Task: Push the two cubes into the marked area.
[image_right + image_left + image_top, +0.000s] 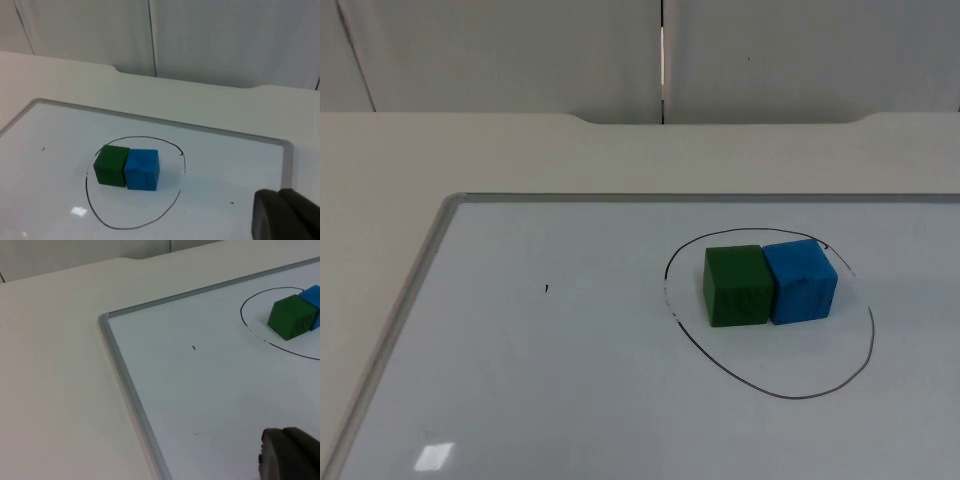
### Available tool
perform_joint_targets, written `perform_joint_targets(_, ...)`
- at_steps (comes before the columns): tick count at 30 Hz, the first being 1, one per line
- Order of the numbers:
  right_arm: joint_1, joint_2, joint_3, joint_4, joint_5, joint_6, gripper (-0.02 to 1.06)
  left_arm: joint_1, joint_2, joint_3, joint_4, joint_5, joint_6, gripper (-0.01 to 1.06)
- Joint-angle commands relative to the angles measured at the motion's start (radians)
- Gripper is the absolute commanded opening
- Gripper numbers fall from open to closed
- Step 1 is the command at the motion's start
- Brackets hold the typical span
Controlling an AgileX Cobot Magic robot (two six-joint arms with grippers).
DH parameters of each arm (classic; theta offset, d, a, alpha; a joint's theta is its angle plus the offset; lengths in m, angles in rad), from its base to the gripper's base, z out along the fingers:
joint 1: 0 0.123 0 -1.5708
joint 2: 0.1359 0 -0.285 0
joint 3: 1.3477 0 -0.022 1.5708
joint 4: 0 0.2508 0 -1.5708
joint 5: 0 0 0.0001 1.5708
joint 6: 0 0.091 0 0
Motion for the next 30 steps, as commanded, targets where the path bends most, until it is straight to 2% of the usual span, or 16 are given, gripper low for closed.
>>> perform_joint_targets(1, 0.002, -0.040, 0.002, 0.003, 0.055, -0.001, 0.00, 0.003, -0.005, 0.005, 0.002, 0.003, 0.000, 0.00)
perform_joint_targets(4, 0.002, -0.082, 0.002, -0.001, 0.140, -0.003, 0.00, 0.003, -0.005, 0.005, 0.002, 0.003, 0.000, 0.00)
perform_joint_targets(6, 0.002, -0.089, 0.002, -0.003, 0.161, -0.004, 0.00, 0.003, -0.005, 0.005, 0.002, 0.003, 0.000, 0.00)
perform_joint_targets(9, 0.002, -0.110, 0.014, -0.046, 0.217, -0.011, 0.00, 0.003, -0.005, 0.005, 0.002, 0.003, 0.000, 0.00)
perform_joint_targets(30, 0.002, -0.158, 0.052, -0.038, 0.242, -0.034, 0.00, 0.003, -0.005, 0.005, 0.005, 0.003, 0.000, 0.00)
